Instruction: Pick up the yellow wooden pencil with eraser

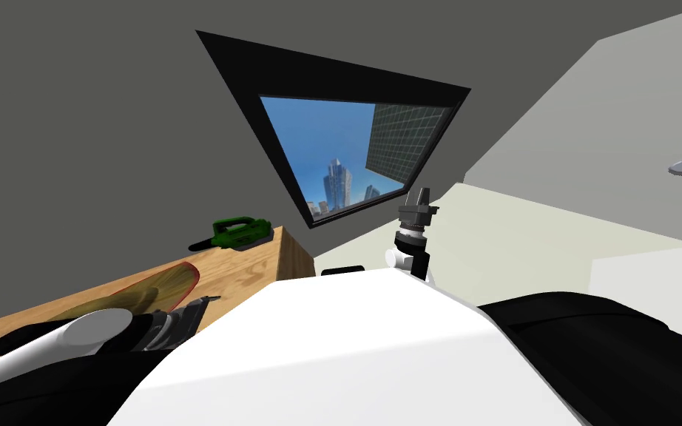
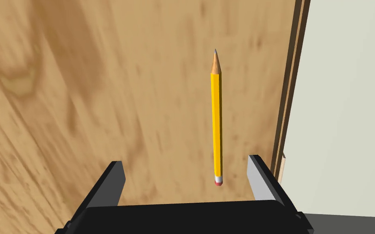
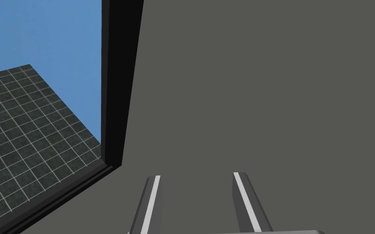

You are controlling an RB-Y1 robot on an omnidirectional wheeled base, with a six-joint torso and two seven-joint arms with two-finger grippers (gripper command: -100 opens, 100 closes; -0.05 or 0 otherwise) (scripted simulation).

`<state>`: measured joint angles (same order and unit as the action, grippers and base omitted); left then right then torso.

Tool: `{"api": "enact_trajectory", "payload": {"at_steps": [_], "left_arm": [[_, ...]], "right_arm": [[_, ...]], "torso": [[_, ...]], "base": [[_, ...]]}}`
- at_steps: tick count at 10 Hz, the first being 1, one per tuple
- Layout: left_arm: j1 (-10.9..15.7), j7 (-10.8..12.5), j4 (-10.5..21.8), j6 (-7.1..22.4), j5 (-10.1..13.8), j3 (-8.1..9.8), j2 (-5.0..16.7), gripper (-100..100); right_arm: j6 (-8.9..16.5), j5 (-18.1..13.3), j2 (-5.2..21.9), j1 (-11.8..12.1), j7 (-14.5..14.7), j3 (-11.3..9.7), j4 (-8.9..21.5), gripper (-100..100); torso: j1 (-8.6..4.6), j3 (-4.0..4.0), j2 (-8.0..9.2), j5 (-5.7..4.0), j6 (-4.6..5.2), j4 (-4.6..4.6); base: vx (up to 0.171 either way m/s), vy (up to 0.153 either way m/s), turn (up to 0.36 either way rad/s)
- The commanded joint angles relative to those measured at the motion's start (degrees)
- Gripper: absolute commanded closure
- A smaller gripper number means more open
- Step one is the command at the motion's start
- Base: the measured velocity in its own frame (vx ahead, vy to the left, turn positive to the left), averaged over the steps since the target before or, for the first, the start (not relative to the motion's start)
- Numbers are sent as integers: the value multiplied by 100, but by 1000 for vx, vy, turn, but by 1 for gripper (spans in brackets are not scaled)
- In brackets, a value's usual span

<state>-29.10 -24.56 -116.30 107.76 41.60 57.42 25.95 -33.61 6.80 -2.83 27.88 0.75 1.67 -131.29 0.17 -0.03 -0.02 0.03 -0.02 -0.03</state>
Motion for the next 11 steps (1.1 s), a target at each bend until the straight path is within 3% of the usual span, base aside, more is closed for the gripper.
{"api": "enact_trajectory", "payload": {"at_steps": [1, 3, 5, 6, 7, 10, 11], "left_arm": [[-24, 57, 26, 252, 15, -9, -46, -100], [-67, 111, 49, 583, 38, -28, -147, -100], [-94, 126, -6, 597, 41, -33, -201, -100], [-100, 122, -6, 624, 46, -28, -207, 0], [-72, 119, 162, 432, -54, -161, -220, -100], [-38, 115, 372, 195, -177, -327, -238, -100], [-56, 108, 311, 263, -144, -276, -232, -100]], "right_arm": [[0, 0, 0, 0, 0, 0, 0, 0], [0, 0, 0, 0, 0, 0, 0, 0], [0, 0, 0, 0, 0, 0, 0, 0], [0, 0, 0, 0, 0, 0, 0, 0], [0, 0, 0, 0, 0, 0, 0, 0], [0, 0, 0, -1, 0, -1, 0, 0], [0, 0, -1, -1, 0, -1, 0, 0]], "torso": [[0, 0, 0, 0, 0, 0], [-2, 3, 5, -1, -1, 1], [-12, 7, 12, -3, -2, 3], [-13, 8, 13, -3, 0, 3], [-13, 8, 14, -3, 0, 3], [-15, 13, 22, -4, 0, 5], [-9, 13, 23, 10, 0, 5]], "base": [[19, 24, -13], [23, 31, -13], [0, 0, 0], [0, 0, 0], [-14, -8, -36], [-23, -8, -23], [-9, -5, -5]]}}
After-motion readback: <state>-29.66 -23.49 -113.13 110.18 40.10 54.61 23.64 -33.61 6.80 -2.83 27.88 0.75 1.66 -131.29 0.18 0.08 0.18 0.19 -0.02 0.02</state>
